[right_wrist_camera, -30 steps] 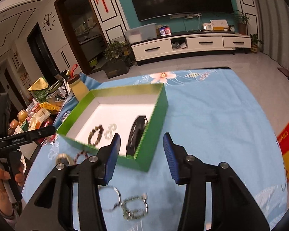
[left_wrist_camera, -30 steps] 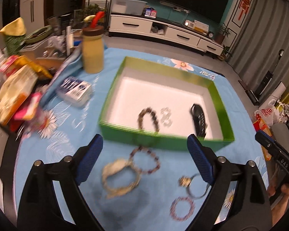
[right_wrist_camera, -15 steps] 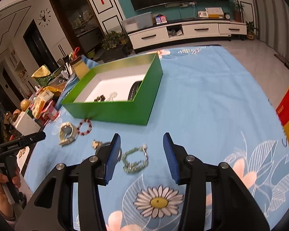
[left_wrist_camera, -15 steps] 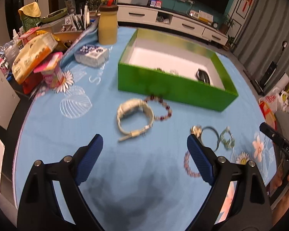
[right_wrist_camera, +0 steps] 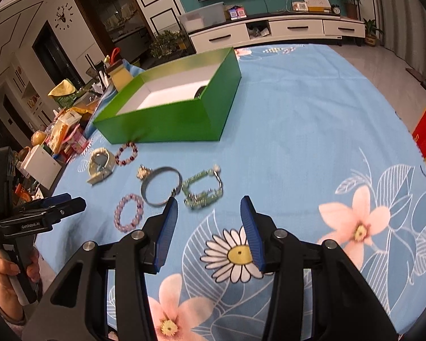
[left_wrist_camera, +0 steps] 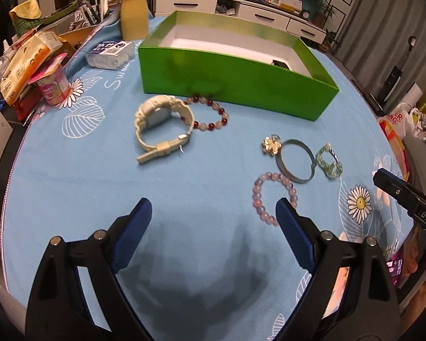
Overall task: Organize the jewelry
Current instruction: 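Grasp the pink bead bracelet with the left tool while the right tool grasps the green jade bracelet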
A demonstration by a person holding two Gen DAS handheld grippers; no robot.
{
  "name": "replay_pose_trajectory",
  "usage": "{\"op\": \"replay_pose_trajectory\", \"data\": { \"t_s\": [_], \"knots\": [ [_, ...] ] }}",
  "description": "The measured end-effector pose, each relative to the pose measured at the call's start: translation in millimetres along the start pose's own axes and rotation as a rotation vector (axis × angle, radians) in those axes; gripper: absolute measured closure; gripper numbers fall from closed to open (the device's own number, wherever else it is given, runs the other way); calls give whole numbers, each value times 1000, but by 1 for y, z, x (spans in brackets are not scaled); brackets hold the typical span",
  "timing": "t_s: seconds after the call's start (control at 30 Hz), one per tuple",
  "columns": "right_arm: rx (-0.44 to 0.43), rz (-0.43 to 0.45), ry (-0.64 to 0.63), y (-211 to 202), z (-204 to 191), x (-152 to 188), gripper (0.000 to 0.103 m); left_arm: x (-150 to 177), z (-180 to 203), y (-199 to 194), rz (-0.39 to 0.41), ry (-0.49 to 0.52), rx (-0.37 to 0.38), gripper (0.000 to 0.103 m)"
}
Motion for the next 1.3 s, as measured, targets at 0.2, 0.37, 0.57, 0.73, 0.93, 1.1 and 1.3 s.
{"op": "replay_pose_trajectory", "data": {
  "t_s": [0.2,0.37,0.57,0.73,0.93,1.1,1.3],
  "knots": [
    [-1,-20,-9,9,-4,7,56,6,12,13,-20,37,-8,13],
    [-9,-25,-16,15,-6,7,56,3,25,25,-22,75,3,24],
    [-14,-29,-15,19,-6,8,56,1,39,41,-21,125,-8,62],
    [-15,-29,-15,21,-4,7,57,1,45,44,7,161,-14,85],
    [-16,-37,-14,28,-4,6,57,0,45,44,7,137,44,95],
    [-16,-29,-40,28,-6,5,57,-7,38,24,36,83,114,95],
    [-22,-16,-134,32,-21,-3,57,-15,31,1,84,47,145,95]
  ]
}}
Point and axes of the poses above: each gripper's, at about its wrist camera, not at the fingertips, and y roughly the way its jaws point, z to its right, x to its underside, the point moved 2 cm from there along y, roughly the way its jaws point, and after that the axes turned 5 degrees about -z, right-handed, at the moved point
